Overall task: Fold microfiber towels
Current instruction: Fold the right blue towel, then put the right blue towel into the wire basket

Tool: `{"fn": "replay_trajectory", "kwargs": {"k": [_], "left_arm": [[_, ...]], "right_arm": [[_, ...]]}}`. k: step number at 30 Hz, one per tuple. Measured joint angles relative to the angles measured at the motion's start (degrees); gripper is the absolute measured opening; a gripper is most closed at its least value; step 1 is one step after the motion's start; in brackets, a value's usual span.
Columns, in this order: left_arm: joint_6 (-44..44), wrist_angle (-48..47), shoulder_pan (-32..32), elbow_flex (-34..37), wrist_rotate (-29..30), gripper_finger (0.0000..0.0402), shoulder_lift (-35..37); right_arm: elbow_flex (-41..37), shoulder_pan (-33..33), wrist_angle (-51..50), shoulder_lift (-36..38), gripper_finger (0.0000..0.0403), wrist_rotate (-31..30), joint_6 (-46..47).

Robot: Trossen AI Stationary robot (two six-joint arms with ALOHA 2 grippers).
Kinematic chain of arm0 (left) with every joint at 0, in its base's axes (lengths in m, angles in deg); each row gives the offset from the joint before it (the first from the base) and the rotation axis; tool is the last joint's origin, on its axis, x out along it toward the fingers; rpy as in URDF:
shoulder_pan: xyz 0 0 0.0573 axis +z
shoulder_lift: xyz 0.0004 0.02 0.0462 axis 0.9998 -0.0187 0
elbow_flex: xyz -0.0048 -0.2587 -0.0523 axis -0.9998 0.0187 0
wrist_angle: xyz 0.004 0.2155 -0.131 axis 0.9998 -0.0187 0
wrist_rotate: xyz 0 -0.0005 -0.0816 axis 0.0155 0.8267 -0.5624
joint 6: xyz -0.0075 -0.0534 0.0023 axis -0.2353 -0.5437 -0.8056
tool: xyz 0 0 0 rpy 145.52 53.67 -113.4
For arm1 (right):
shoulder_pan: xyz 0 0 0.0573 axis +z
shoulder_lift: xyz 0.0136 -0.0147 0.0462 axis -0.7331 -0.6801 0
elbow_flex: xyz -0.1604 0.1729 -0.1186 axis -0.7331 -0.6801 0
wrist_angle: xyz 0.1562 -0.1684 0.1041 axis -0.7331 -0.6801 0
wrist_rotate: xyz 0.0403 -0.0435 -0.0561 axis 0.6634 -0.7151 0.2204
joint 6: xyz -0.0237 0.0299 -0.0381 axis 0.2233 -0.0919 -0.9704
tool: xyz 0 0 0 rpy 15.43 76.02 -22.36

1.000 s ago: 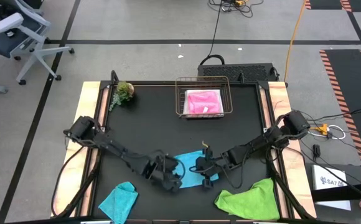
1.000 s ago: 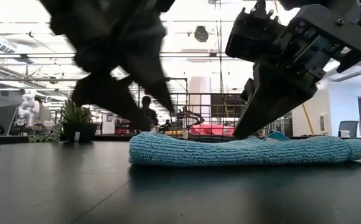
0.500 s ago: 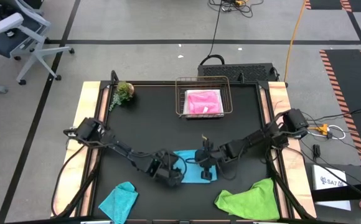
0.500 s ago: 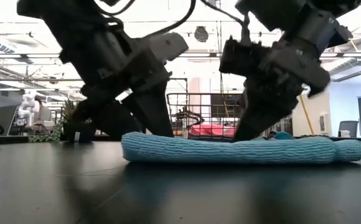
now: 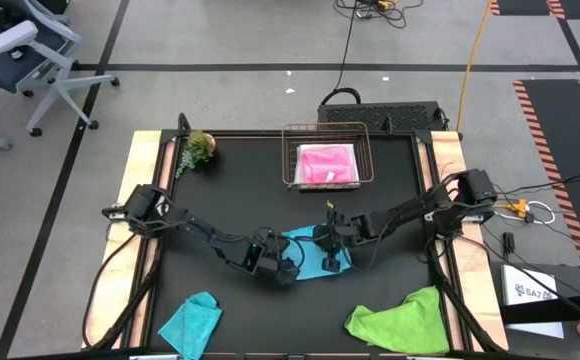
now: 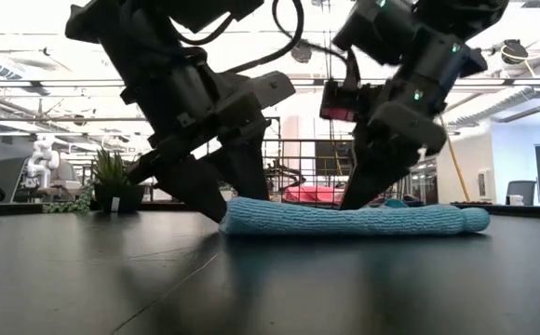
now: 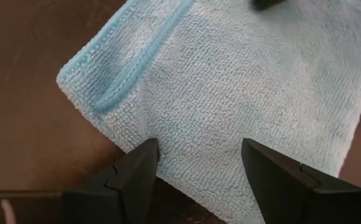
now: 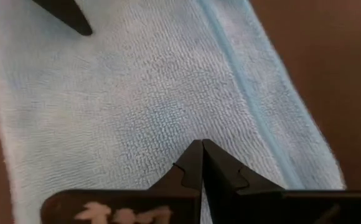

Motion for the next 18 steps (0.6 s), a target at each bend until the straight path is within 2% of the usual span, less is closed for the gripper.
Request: {"fn": "replay_trajectory", "kwargs": {"k": [4, 10, 18], "left_arm": [[-5.9, -1.9, 0.2, 0.2, -3.0, 0.0239, 2.1], [-13.9, -6.2, -0.1, 0.2, -3.9, 0.0239, 4.8], [-18.5, -3.1, -0.2, 0.2, -3.4, 0.0239, 5.0]], "right_arm": [[0.0, 0.1, -1.4, 4.7, 0.0, -0.1, 1.5], [0.0, 0.5, -8.3, 11.2, 0.0, -5.9, 3.0], [0.1, 0.5, -14.1, 14.1, 0.0, -6.0, 1.0]]}}
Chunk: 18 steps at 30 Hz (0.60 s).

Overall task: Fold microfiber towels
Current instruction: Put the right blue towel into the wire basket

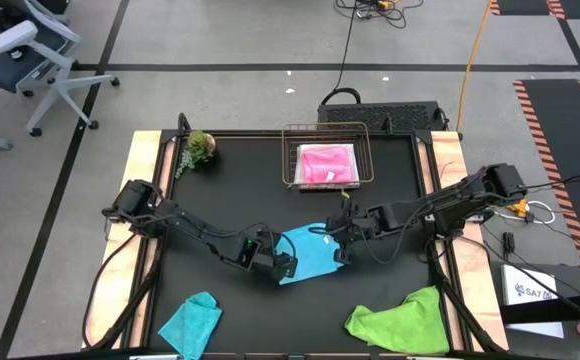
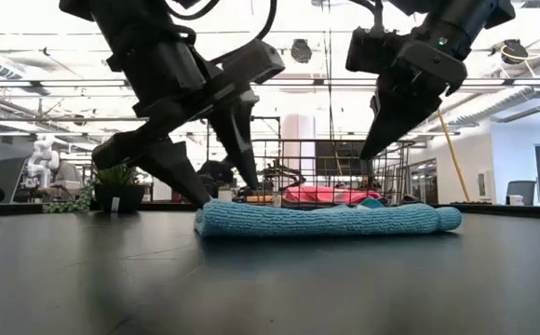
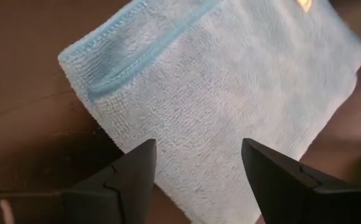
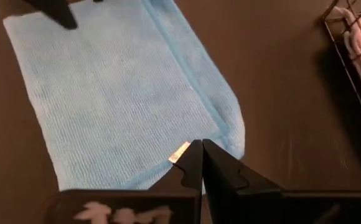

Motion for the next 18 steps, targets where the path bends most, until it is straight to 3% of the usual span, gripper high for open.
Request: {"fn": "replay_trajectory", "kwargs": {"k": [10, 18], "left_arm": [[-13.9, -2.6, -1.3, -0.1, -2.7, 0.0229, 0.3], [-18.3, -2.6, -1.7, -0.1, -2.5, 0.0178, 0.3]], "right_arm": [[-0.3, -0.1, -5.9, 0.0, 0.0, 0.3, -4.2], [-10.2, -2.2, 2.7, 0.0, 0.0, 7.0, 1.2]]}}
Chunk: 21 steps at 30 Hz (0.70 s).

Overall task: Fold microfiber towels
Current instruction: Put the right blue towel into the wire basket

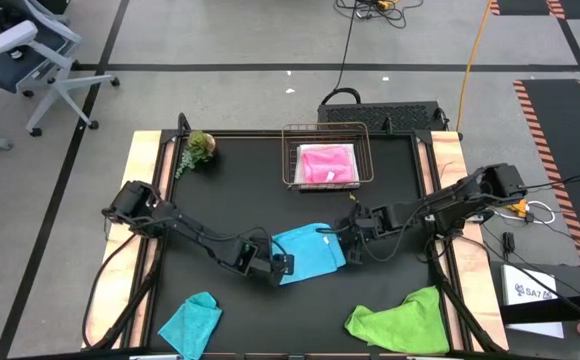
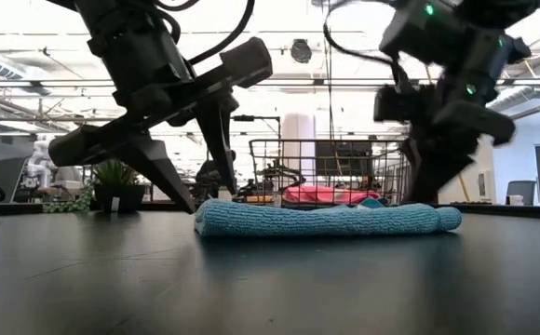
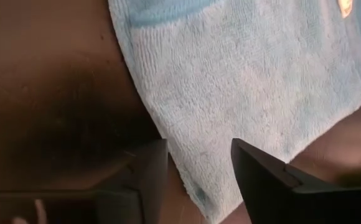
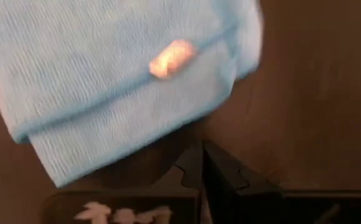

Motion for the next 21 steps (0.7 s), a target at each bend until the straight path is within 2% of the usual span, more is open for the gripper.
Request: {"fn": "replay_trajectory", "kwargs": {"k": [5, 9, 16, 21], "left_arm": [[0.1, -0.7, 0.0, 0.0, 0.5, 0.018, 0.0], [0.1, -1.5, 0.0, 0.0, 0.5, 0.0198, -0.4], [-0.1, -2.7, 0.0, 0.0, 2.0, 0.0233, -0.4], [-0.4, -1.9, 0.0, 0.0, 2.9, 0.0236, -1.9]], "right_arm": [[-3.0, -1.1, 3.3, 0.3, 0.0002, 6.4, 2.5], [-3.1, -2.0, 3.9, 1.2, 0.0026, 10.8, 2.5], [-3.0, -4.4, 5.2, 4.5, 0.0121, 12.9, 6.6], [-3.0, -5.3, 6.4, 4.4, 0.0194, 13.7, 11.4]]}}
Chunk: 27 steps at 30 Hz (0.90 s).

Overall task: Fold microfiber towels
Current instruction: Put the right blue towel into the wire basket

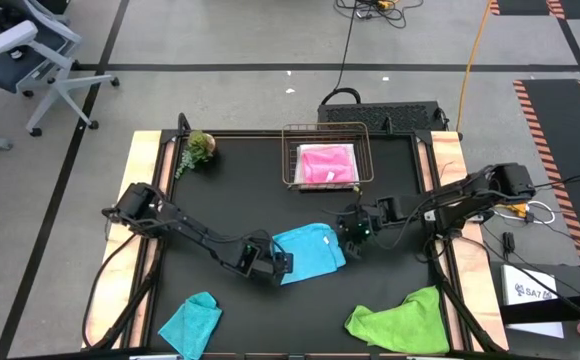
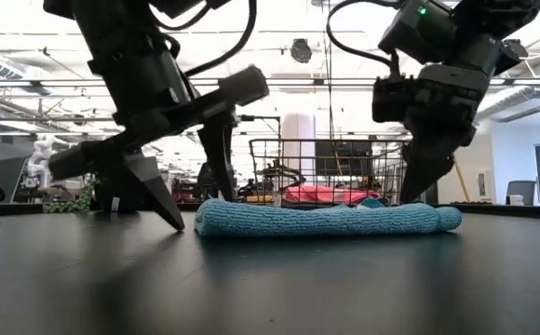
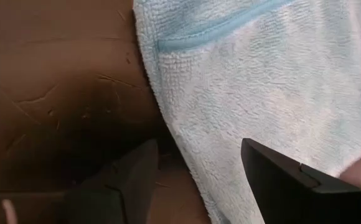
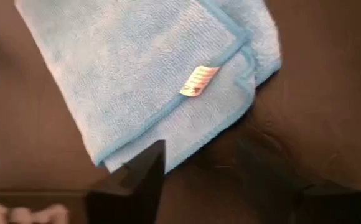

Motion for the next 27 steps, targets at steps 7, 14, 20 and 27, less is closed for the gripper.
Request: {"fn": "replay_trajectory", "kwargs": {"k": [7, 14, 20, 27], "left_arm": [[0.0, 2.3, 0.0, -0.2, 0.9, 0.0237, -1.8], [0.3, 2.4, 0.3, -0.2, 1.2, 0.0237, -1.9], [0.7, 2.7, 0.4, -0.1, 1.3, 0.0237, -2.0], [0.8, 3.0, 0.4, -0.1, 1.6, 0.0237, -2.0]], "right_arm": [[-4.2, -0.1, 13.8, -2.8, 0.0237, 3.0, 9.0], [-9.9, -0.1, 27.1, -5.2, 0.0234, 3.7, 14.3], [-10.4, -1.0, 28.5, -4.6, 0.0234, 8.1, 16.8], [-10.4, -4.1, 26.5, -2.4, 0.0234, 21.7, 18.4]]}}
